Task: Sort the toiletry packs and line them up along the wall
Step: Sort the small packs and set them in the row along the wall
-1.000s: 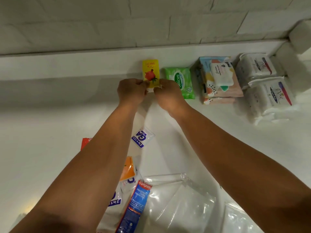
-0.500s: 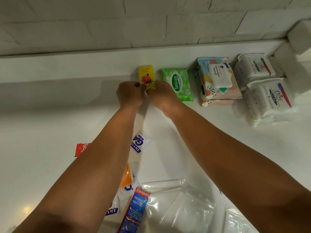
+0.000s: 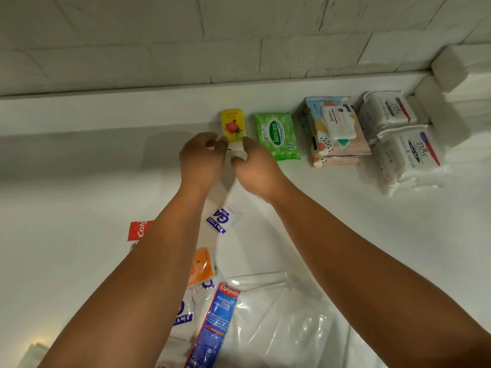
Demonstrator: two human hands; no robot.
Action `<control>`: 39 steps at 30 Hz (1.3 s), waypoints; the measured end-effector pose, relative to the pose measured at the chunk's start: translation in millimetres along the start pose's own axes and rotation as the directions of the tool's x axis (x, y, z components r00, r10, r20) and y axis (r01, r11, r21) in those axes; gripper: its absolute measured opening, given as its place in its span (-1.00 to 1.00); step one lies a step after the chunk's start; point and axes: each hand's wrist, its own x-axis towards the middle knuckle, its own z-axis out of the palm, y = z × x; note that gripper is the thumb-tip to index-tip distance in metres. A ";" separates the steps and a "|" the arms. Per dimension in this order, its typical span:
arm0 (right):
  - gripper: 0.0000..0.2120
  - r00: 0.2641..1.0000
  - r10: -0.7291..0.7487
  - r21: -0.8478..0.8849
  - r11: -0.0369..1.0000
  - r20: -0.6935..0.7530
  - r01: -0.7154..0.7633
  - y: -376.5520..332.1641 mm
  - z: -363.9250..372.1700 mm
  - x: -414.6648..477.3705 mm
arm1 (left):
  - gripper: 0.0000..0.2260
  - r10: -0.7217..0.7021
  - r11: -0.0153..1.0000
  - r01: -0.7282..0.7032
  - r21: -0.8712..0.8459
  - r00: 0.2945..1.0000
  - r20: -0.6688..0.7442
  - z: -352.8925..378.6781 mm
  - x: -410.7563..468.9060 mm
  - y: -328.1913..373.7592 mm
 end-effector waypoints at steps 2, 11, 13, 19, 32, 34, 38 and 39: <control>-0.58 1.000 -0.017 -0.010 1.000 -0.006 0.017 0.8 -1.6 -16.9 | -0.73 0.027 0.998 -0.027 -0.057 1.000 0.000 -12.3 -17.5 1.8; -0.63 0.977 -0.211 -0.030 0.977 -0.037 0.210 8.1 18.2 -97.0 | -0.79 0.154 0.986 -0.144 -0.085 0.979 0.132 -89.2 -112.6 -20.9; -0.63 0.966 -0.259 -0.098 0.961 0.006 0.258 9.8 27.5 -113.0 | -0.80 0.174 0.984 -0.164 -0.065 0.968 0.180 -104.8 -128.9 -33.2; -0.61 0.977 -0.182 -0.210 0.957 0.114 0.203 15.0 62.6 -148.5 | -0.75 0.185 0.971 -0.229 0.074 0.908 0.376 -134.7 -156.0 -80.0; -0.41 0.988 -0.065 -0.443 0.888 0.142 0.122 5.8 92.5 -165.1 | -0.41 0.174 0.828 -0.444 0.341 0.783 0.597 -142.4 -165.1 -112.3; -0.42 0.989 -0.058 -0.461 0.880 0.135 0.114 3.5 93.7 -165.5 | -0.48 0.184 0.838 -0.445 0.317 0.776 0.604 -144.1 -162.0 -109.6; -0.55 0.990 -0.105 -0.464 0.876 0.092 0.136 1.9 94.3 -165.2 | -0.69 0.231 0.909 -0.388 0.150 0.772 0.592 -148.0 -151.5 -105.0; -0.59 0.990 -0.120 -0.449 0.882 0.073 0.140 2.4 93.9 -165.1 | -0.72 0.250 0.920 -0.379 0.102 0.766 0.592 -148.5 -147.3 -103.5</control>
